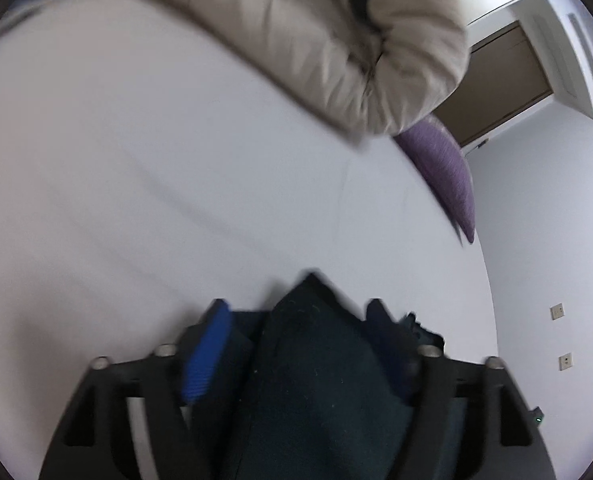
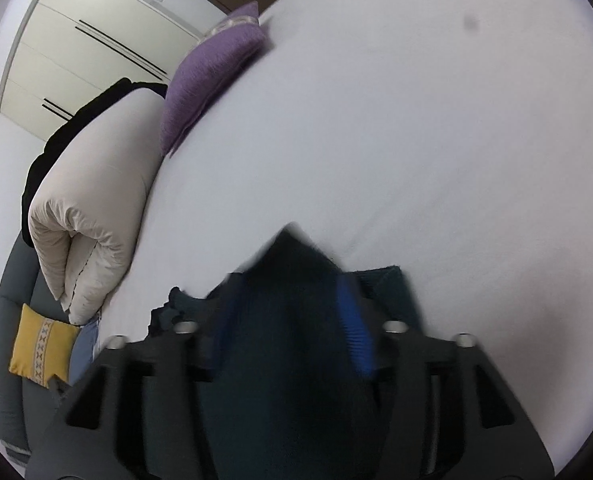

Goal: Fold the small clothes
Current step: 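Lay the hem onto the collar and open both grippers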

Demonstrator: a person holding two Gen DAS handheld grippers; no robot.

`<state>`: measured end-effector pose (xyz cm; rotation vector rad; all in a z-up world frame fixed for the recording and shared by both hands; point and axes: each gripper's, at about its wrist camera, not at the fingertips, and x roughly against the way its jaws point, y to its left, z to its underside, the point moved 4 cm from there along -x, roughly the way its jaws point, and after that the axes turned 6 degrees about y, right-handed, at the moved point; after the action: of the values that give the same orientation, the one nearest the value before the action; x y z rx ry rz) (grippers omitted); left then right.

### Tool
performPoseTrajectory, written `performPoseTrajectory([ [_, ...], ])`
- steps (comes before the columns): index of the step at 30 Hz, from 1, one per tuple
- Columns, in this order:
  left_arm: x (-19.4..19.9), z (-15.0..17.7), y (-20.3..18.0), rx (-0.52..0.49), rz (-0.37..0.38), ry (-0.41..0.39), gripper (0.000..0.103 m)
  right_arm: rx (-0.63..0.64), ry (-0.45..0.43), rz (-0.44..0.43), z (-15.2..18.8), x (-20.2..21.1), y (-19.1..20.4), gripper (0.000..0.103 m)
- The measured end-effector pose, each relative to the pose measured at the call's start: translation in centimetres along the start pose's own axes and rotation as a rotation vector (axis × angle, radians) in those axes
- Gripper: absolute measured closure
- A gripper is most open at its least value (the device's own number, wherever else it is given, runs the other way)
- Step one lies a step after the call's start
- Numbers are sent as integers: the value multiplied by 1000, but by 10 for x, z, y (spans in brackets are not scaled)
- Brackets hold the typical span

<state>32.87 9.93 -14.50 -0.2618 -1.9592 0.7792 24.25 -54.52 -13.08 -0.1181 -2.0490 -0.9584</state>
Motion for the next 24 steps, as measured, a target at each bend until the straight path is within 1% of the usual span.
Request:
performPoseTrajectory([
  [2, 14, 2, -2, 6, 16, -30, 28, 15, -6, 8, 2, 6, 5, 48],
  [3, 18, 4, -5, -5, 19, -38, 28, 24, -4, 30, 3, 8, 8, 48],
  [4, 21, 7, -10, -28, 18, -43, 28, 43, -6, 38, 5, 12, 11, 48],
  [5, 24, 15, -19, -74, 9, -49, 28, 80, -9, 33, 8, 16, 20, 48],
  [7, 22, 30, -34, -139, 2, -46, 28, 154, 6, 0, 20, 18, 39, 48],
  [9, 11, 52, -53, -233, -8, -21, 28, 234, 54, -71, 42, 11, 66, 48],
  [10, 5, 61, -59, -270, -23, -7, 28, 278, 84, -109, 52, 2, 81, 48],
  [11, -4, 70, -64, -308, -44, 10, 28, 308, 103, -133, 62, 0, 84, 48],
  [12, -15, 77, -68, -344, -71, 22, 29, 339, 130, -157, 70, -11, 94, 48],
  [13, -22, 81, -67, -367, -95, 25, 30, 354, 162, -164, 75, -23, 100, 48],
  [14, -31, 83, -60, -385, -146, 28, 31, 349, 187, -157, 78, -35, 99, 48],
  [15, -35, 85, -54, -393, -173, 23, 34, 331, 198, -141, 81, -44, 93, 48],
  [16, -38, 84, -47, -404, -192, 10, 37, 289, 187, -117, 74, -54, 79, 50],
  [17, -39, 81, -39, -414, -193, -8, 43, 230, 163, -135, 65, -57, 61, 53],
  [18, -37, 80, -34, -410, -172, -9, 45, 175, 144, -185, 59, -54, 46, 64],
  [19, -34, 79, -31, -407, -146, -8, 45, 122, 126, -211, 53, -51, 31, 76],
  [20, -31, 78, -29, -409, -134, -8, 45, 73, 96, -220, 43, -45, 14, 78],
  [21, -32, 76, -28, -412, -128, -11, 47, 50, 51, -222, 34, -37, 0, 78],
  [23, -27, 73, -23, -394, -98, -16, 47, 22, -25, -193, 19, -18, -22, 78],
  [24, -22, 73, -18, -374, -82, -23, 47, -14, -65, -149, 16, -6, -34, 74],
])
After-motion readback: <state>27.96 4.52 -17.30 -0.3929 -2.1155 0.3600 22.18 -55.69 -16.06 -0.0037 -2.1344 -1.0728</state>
